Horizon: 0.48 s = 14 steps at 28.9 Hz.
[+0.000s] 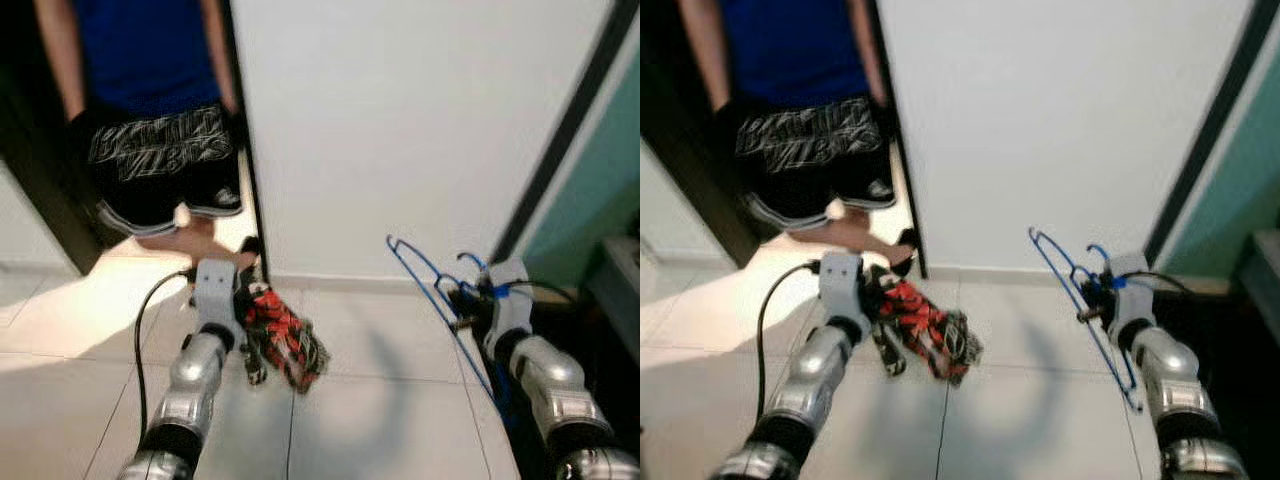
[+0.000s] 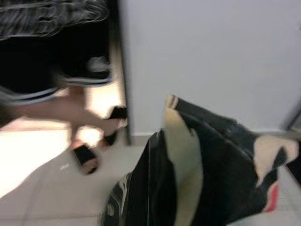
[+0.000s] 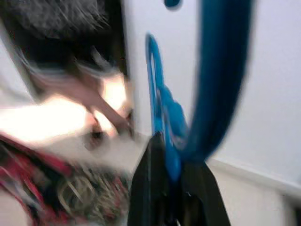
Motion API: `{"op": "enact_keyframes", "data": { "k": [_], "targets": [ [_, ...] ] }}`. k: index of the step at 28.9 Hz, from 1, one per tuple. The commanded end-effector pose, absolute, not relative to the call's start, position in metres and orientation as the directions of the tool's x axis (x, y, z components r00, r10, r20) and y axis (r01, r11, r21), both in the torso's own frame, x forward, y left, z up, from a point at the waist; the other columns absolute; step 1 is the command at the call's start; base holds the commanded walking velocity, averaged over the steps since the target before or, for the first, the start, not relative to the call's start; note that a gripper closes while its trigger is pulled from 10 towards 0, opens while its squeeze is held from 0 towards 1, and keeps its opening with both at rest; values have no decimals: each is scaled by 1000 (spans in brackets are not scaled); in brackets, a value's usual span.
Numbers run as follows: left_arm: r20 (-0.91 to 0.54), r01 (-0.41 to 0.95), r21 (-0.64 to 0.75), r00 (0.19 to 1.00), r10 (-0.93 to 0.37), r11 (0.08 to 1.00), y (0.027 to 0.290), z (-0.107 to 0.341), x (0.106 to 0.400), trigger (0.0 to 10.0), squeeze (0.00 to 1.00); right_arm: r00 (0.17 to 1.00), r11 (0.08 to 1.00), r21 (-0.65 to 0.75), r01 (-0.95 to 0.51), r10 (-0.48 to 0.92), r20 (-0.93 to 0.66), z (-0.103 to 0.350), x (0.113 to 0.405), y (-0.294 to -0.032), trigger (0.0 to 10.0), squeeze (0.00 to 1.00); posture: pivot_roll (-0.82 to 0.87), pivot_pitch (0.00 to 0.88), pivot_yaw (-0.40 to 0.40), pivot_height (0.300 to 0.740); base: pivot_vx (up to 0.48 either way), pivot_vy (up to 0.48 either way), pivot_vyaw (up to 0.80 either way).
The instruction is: Hang hanger
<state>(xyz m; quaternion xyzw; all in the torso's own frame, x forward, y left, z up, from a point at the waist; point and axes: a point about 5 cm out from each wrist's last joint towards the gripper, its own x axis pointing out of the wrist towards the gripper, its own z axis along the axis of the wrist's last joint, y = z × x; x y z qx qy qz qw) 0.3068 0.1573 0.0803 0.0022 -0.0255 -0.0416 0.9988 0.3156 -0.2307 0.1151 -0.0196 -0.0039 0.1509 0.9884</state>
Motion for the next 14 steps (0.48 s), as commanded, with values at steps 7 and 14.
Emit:
{"op": "enact_keyframes", "data": {
  "k": [7,14],
  "targets": [
    [97,-77,-97,992,87,992,177,96,287,10000,0,962,958,112,-263,253,99,122,300,-211,10000,0,7,51,-13,740,0,0,725],
    [147,-45,-60,988,53,997,168,109,264,10000,0,966,964,100,-247,236,105,120,284,-210,10000,0,10,57,-13,740,0,0,725]
  ]
}}
